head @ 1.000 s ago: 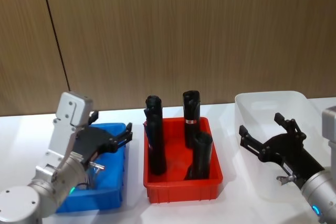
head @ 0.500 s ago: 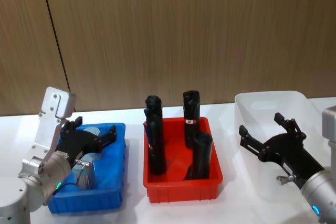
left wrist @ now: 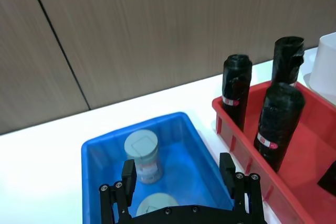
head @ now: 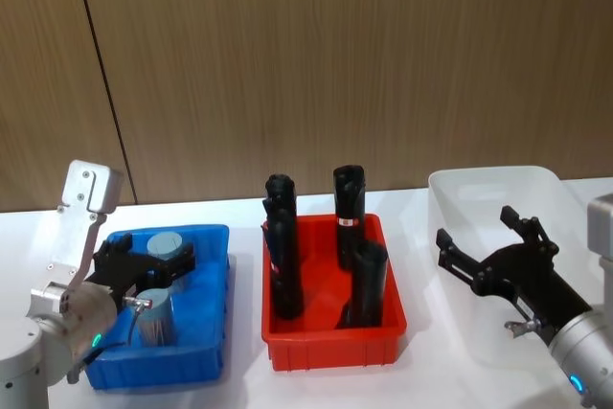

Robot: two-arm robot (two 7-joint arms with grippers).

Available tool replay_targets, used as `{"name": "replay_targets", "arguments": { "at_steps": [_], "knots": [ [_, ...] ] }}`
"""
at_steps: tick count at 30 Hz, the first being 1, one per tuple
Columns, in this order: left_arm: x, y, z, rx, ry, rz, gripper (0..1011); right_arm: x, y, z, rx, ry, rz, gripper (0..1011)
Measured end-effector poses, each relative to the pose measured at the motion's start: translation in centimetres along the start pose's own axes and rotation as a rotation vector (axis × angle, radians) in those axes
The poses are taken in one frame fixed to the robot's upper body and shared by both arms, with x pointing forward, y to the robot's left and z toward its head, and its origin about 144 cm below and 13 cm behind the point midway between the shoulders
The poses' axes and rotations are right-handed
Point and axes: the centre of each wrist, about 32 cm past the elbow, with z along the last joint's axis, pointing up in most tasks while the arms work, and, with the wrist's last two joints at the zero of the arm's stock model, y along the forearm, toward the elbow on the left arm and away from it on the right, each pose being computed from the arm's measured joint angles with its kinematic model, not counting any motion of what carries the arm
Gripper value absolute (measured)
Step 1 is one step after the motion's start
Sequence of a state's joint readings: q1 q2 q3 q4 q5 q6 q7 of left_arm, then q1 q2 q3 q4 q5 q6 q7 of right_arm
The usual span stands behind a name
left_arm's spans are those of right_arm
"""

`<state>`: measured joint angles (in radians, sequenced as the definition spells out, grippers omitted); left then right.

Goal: Pick the cotton swabs from the blue box and place them into the white box.

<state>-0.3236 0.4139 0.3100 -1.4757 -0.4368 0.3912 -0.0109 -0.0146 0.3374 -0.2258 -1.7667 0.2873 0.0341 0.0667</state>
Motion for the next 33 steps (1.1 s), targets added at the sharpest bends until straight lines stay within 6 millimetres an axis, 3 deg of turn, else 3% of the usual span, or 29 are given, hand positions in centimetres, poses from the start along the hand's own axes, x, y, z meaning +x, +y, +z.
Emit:
{"name": "replay_targets", "arguments": {
  "at_steps": [33],
  "knots": [
    [1.4,-0.6,-2.0,0.156,0.098,0.044,1004,0.0,0.0,0.0,0.000,0.000,0.000,1002]
  ]
}}
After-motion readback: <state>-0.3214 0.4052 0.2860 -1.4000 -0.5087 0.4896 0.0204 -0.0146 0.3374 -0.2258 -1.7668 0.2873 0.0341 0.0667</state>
